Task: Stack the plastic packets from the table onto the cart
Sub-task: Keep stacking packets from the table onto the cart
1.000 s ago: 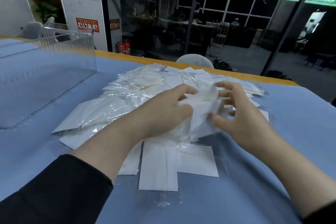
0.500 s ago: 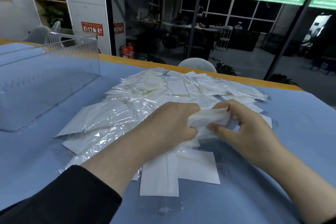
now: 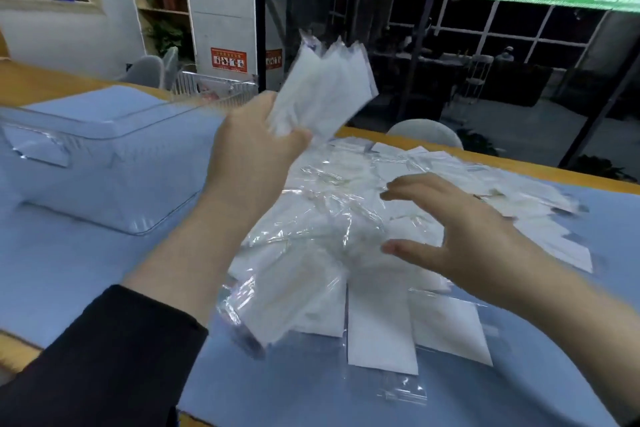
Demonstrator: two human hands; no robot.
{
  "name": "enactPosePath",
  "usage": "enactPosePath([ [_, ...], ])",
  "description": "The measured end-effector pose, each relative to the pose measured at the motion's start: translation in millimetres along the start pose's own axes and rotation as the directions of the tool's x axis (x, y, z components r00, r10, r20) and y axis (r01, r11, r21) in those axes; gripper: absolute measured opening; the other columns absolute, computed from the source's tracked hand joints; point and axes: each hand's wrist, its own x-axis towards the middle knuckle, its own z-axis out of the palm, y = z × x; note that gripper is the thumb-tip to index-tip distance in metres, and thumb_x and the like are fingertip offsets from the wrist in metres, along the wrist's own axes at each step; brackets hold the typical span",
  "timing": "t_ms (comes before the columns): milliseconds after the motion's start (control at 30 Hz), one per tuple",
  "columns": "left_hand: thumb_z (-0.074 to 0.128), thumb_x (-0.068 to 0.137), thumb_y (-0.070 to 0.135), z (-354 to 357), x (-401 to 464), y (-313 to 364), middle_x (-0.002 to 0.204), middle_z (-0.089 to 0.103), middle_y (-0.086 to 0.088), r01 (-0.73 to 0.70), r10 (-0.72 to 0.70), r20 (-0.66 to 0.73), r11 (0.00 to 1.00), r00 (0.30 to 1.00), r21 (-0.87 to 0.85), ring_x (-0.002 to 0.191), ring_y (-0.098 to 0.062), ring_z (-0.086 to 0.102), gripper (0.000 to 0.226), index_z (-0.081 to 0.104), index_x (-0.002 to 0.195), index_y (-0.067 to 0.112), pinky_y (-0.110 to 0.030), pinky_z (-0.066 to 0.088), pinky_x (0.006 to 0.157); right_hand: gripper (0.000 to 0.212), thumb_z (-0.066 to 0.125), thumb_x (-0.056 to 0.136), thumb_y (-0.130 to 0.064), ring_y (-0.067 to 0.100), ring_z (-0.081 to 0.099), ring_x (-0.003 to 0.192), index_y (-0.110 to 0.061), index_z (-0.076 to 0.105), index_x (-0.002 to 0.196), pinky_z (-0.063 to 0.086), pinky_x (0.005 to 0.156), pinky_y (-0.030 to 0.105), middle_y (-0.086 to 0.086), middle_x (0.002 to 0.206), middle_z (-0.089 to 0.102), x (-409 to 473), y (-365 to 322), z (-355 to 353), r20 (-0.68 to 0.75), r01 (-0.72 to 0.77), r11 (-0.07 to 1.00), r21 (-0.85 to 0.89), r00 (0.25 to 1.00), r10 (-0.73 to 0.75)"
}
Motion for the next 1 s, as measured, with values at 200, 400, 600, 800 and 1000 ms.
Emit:
enactPosePath([
  [200, 0.071, 0.086, 0.019, -42.7, -7.4, -63.1, 0.078, 0.064, -0.009, 0.101, -0.083, -0.076, 0.956, 0.994, 0.275, 0.081, -0.037, 0.059, 0.012, 0.061, 0.088, 0.013, -0.038, 0.041, 0.063, 0.084, 0.072, 0.077, -0.065, -0.003, 0.035, 0.136, -0.045, 0.034, 0.149, 0.033, 0.110, 0.019, -0.028, 0.152, 0.028, 60.6, -45.7, 19.8, 0.297, 0.139, 0.990, -0.005, 0.946, -0.131],
  [400, 0.076, 0.077, 0.022, -32.3, -15.2, -72.8, 0.084, 0.072, -0.006, 0.319, -0.321, 0.041, 0.947, 0.946, 0.049, 0.086, -0.035, 0.068, 0.018, 0.070, 0.093, 0.015, -0.049, 0.057, 0.072, 0.101, 0.078, 0.073, -0.064, 0.011, 0.037, 0.142, -0.041, 0.026, 0.155, 0.033, 0.117, 0.038, -0.019, 0.158, 0.032, 110.9, -52.1, 49.6, 0.505, 0.131, 0.988, -0.077, 0.860, -0.075],
  [600, 0.073, 0.084, 0.010, -33.5, -19.6, -70.6, 0.089, 0.075, -0.009, 0.448, -0.429, 0.150, 0.884, 0.891, -0.132, 0.066, -0.027, 0.066, 0.016, 0.072, 0.098, 0.018, -0.037, 0.055, 0.057, 0.077, 0.072, 0.082, -0.061, 0.014, 0.050, 0.130, -0.040, 0.037, 0.147, 0.041, 0.105, 0.032, -0.016, 0.145, 0.050, 118.6, -51.5, 62.3, 0.415, 0.162, 0.977, -0.140, 0.905, -0.091],
  [800, 0.076, 0.081, 0.016, -34.8, -15.1, -74.2, 0.090, 0.073, -0.011, 0.429, -0.436, 0.003, 0.886, 0.900, -0.176, 0.070, -0.023, 0.063, 0.023, 0.066, 0.099, 0.006, -0.037, 0.054, 0.060, 0.093, 0.071, 0.073, -0.074, 0.017, 0.047, 0.132, -0.040, 0.033, 0.151, 0.039, 0.109, 0.040, -0.015, 0.145, 0.049, 120.0, -59.6, 67.4, 0.484, 0.204, 0.952, -0.227, 0.872, -0.072],
  [1000, 0.073, 0.080, 0.014, -35.4, -14.0, -76.6, 0.095, 0.073, -0.015, 0.443, -0.450, -0.018, 0.885, 0.893, -0.143, 0.075, -0.026, 0.064, 0.021, 0.067, 0.099, 0.007, -0.044, 0.059, 0.062, 0.072, 0.067, 0.087, -0.060, 0.015, 0.038, 0.140, -0.034, 0.041, 0.148, 0.035, 0.112, 0.043, -0.012, 0.154, 0.038, 128.7, -62.8, 76.1, 0.390, 0.413, 0.887, -0.209, 0.867, -0.311],
])
